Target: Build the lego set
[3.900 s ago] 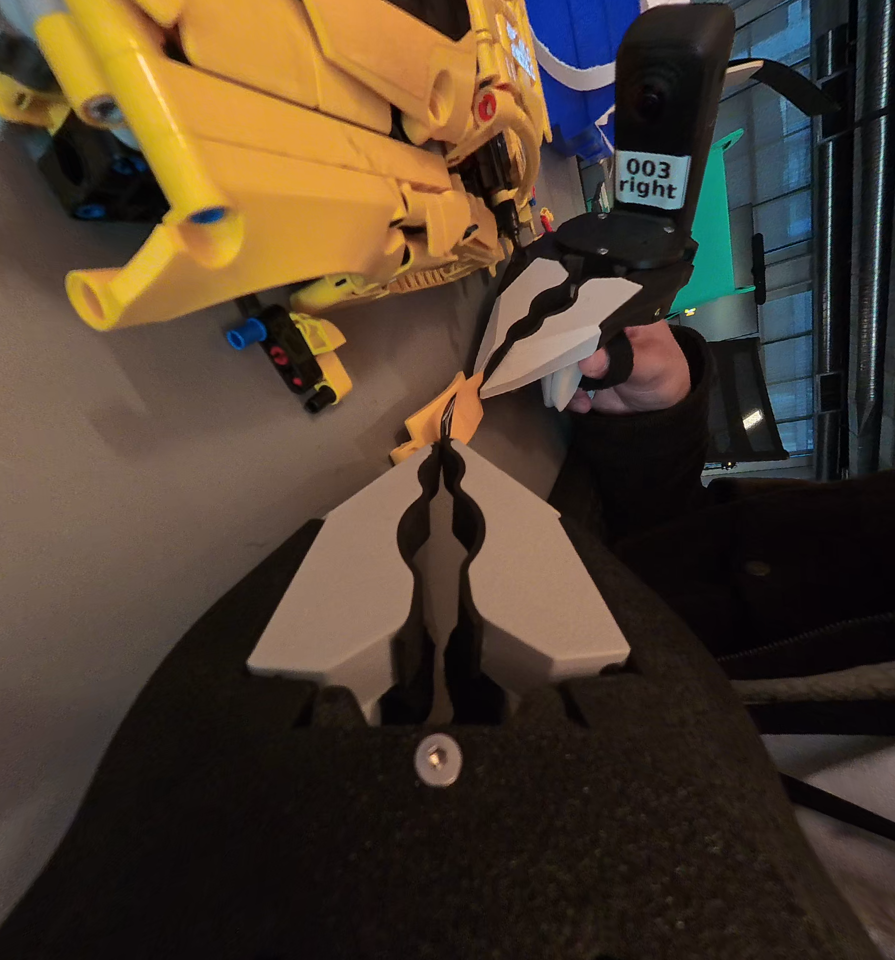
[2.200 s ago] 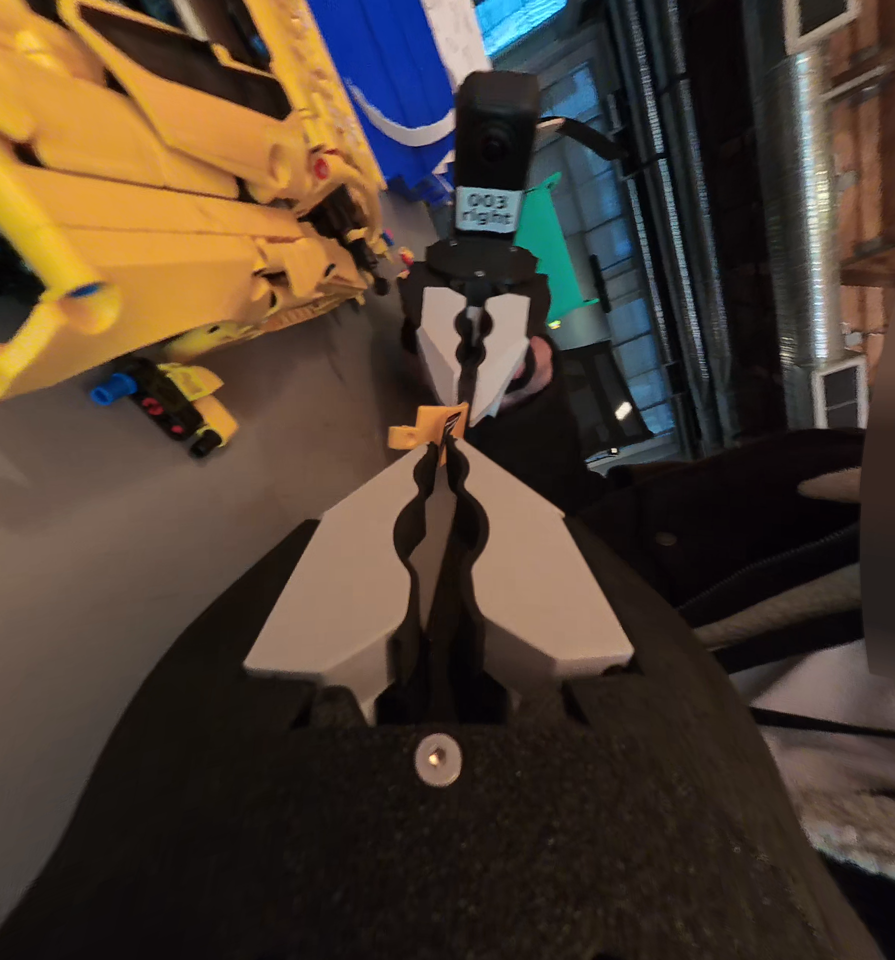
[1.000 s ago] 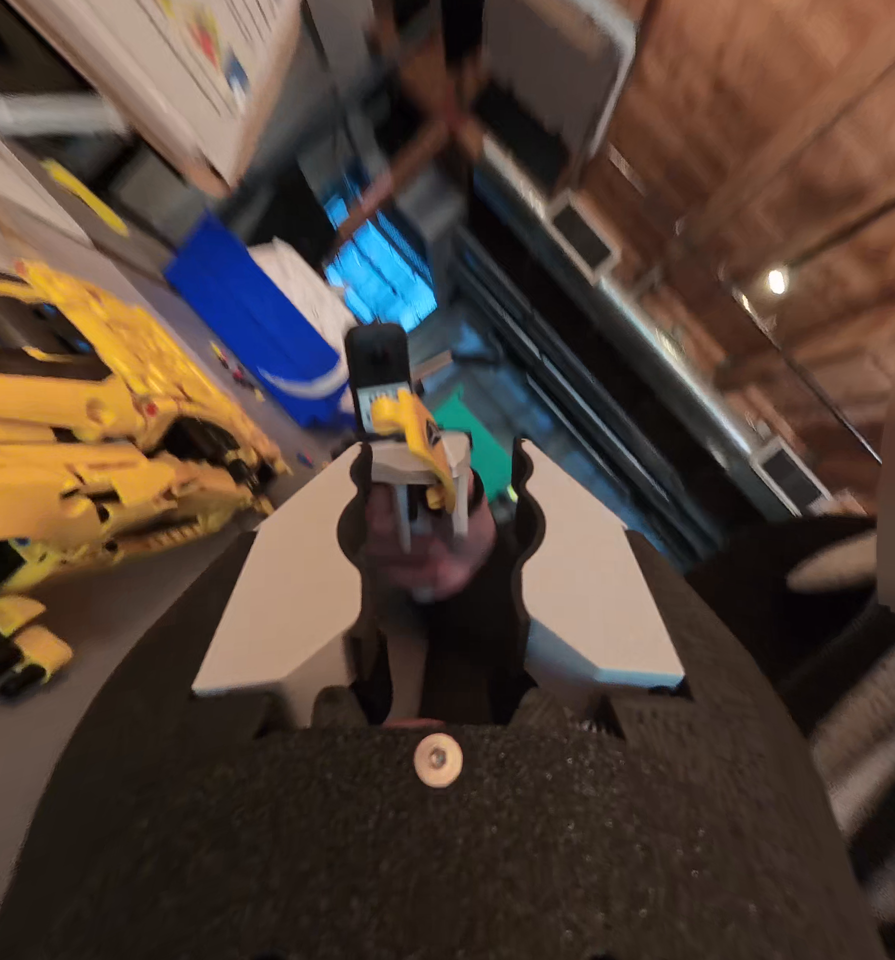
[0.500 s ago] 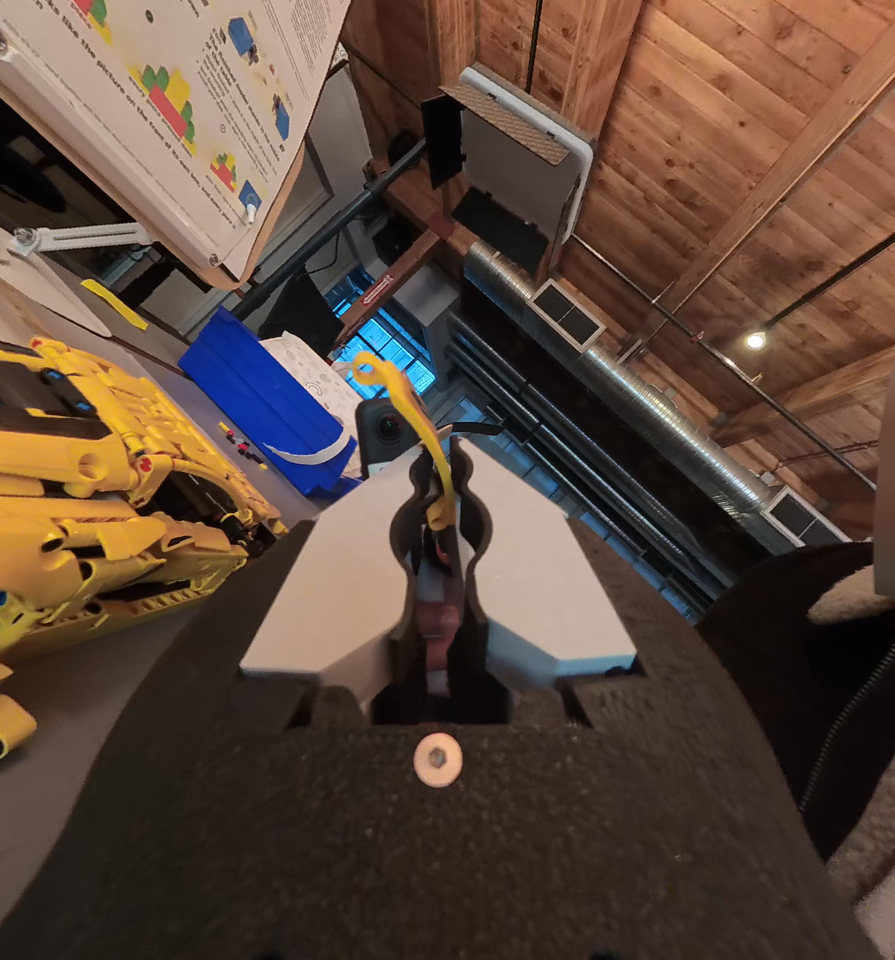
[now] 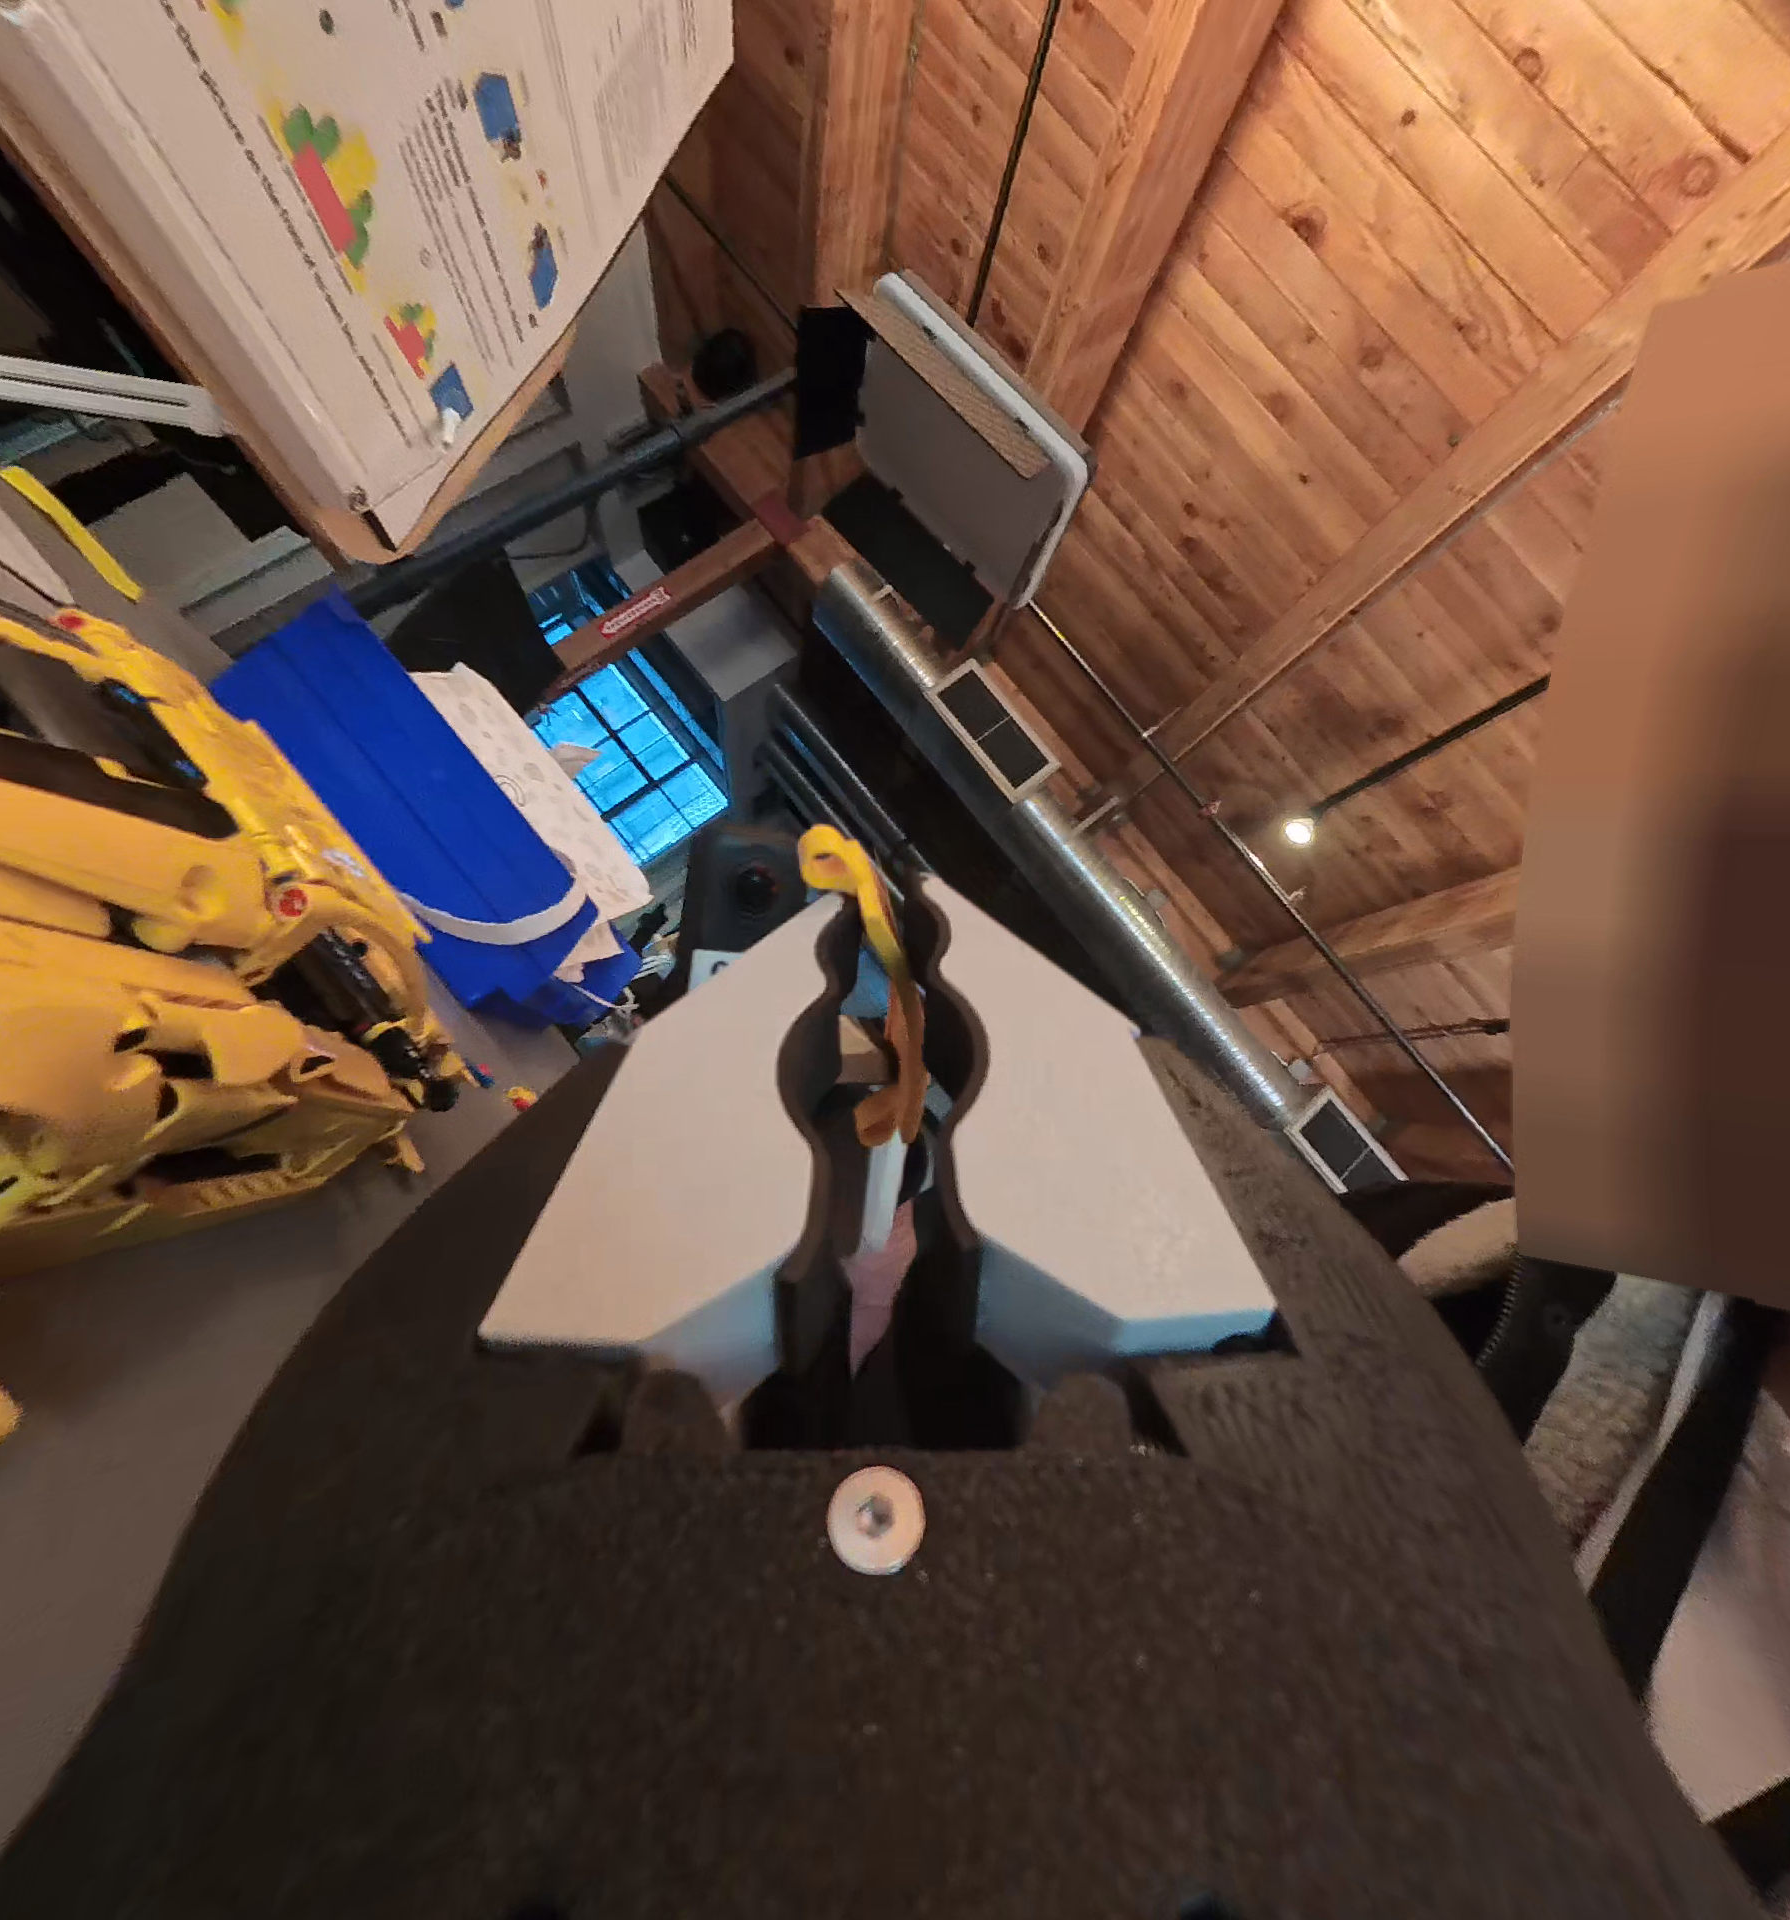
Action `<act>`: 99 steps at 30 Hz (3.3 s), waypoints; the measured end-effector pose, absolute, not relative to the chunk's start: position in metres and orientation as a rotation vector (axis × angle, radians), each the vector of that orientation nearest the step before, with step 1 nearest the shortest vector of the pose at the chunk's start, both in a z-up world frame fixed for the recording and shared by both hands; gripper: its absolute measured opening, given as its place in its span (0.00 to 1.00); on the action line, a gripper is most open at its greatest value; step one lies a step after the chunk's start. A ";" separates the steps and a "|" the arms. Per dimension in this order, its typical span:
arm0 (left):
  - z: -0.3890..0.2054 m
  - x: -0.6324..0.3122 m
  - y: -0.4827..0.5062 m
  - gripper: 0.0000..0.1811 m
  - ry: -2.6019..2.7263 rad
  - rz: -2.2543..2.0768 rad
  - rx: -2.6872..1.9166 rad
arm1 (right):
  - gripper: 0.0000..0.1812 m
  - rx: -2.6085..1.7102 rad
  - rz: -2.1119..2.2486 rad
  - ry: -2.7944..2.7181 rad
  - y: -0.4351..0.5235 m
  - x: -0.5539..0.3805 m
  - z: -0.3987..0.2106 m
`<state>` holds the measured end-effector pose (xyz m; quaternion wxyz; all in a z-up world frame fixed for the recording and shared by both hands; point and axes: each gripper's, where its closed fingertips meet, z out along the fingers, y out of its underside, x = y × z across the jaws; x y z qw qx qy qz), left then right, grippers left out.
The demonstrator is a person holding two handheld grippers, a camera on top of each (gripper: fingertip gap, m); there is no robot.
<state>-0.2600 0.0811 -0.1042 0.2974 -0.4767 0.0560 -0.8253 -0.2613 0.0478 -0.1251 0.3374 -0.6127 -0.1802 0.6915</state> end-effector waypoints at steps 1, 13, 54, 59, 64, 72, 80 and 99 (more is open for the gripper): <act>-0.104 -0.260 0.081 0.04 0.153 -2.202 -1.267 | 0.01 -1.589 1.809 -0.466 0.048 -0.261 -0.124; -0.102 -0.261 0.079 0.02 0.195 -2.248 -1.272 | 0.01 -1.605 1.811 -0.461 0.050 -0.260 -0.127; -0.079 -0.284 -0.008 0.15 1.123 -1.706 -0.924 | 0.00 -1.405 2.745 -0.523 -0.019 -0.264 -0.096; -0.081 -0.283 -0.009 0.15 1.128 -1.714 -0.933 | 0.00 -1.408 2.753 -0.520 -0.019 -0.264 -0.096; -0.083 -0.283 -0.009 0.14 1.144 -1.715 -0.940 | 0.00 -1.406 2.731 -0.511 -0.017 -0.263 -0.095; -0.082 -0.283 0.010 0.14 1.040 -1.672 -0.987 | 0.17 -1.483 2.114 -0.590 0.014 -0.264 -0.105; -0.094 -0.281 0.059 0.14 0.804 -1.520 -1.234 | 0.34 -1.447 0.446 -0.832 0.069 -0.239 -0.114; -0.106 -0.249 0.053 0.14 0.724 -1.329 -1.356 | 0.02 -1.300 -0.432 -0.851 0.077 -0.224 -0.121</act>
